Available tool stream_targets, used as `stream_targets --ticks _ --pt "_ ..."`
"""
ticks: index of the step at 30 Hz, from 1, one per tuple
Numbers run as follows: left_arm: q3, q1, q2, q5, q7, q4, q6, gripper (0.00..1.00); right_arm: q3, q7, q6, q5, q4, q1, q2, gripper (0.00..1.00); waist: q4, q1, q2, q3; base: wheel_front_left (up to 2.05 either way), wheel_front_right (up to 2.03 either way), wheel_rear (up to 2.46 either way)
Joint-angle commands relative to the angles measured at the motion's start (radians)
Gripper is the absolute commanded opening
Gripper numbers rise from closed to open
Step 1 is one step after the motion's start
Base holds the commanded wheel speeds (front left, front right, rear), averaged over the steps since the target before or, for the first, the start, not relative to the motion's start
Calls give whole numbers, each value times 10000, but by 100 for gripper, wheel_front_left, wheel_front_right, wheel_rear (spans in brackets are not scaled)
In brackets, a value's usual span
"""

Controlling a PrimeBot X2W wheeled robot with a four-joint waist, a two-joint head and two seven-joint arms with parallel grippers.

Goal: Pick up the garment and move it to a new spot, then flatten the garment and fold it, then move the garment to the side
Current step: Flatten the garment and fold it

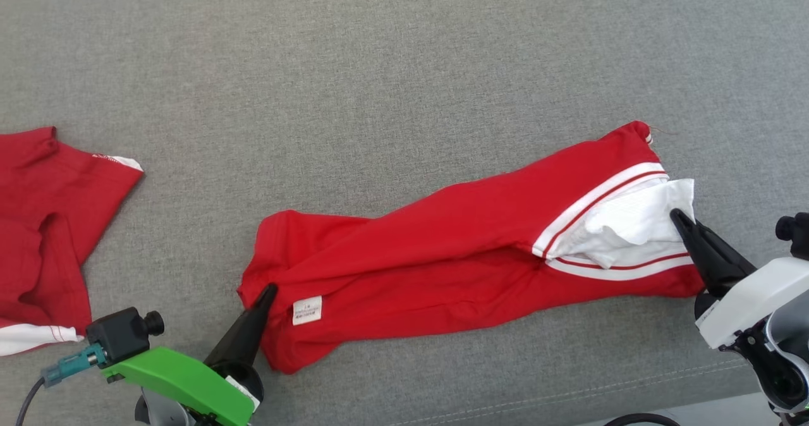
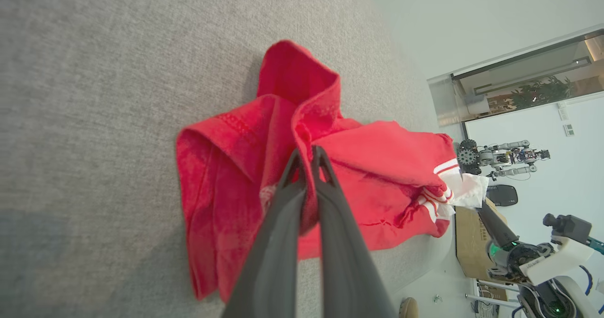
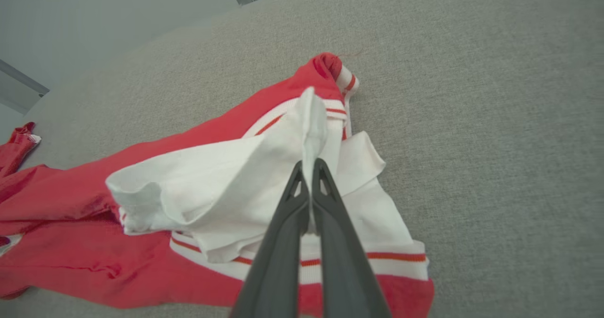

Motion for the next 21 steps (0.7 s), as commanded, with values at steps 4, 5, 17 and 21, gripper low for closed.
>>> stream_targets --ticks 4,5,17,21 --pt "30 121 144 123 -3 -293 -3 0 -188 38 -3 217 -182 314 -91 0 18 0 -1 -107 0 0 0" --pt "25 148 146 117 4 -336 27 0 -193 82 -3 253 -197 400 -49 0 15 0 -1 -127 0 0 0" --pt "-244 408 -33 217 -77 558 -81 0 481 160 -1 -373 599 231 67 0 -187 0 -1 -257 0 0 0" --pt "-328 218 -234 362 -157 1182 -139 100 868 -70 -3 -826 1141 -81 73 100 -181 0 -1 -319 0 0 0"
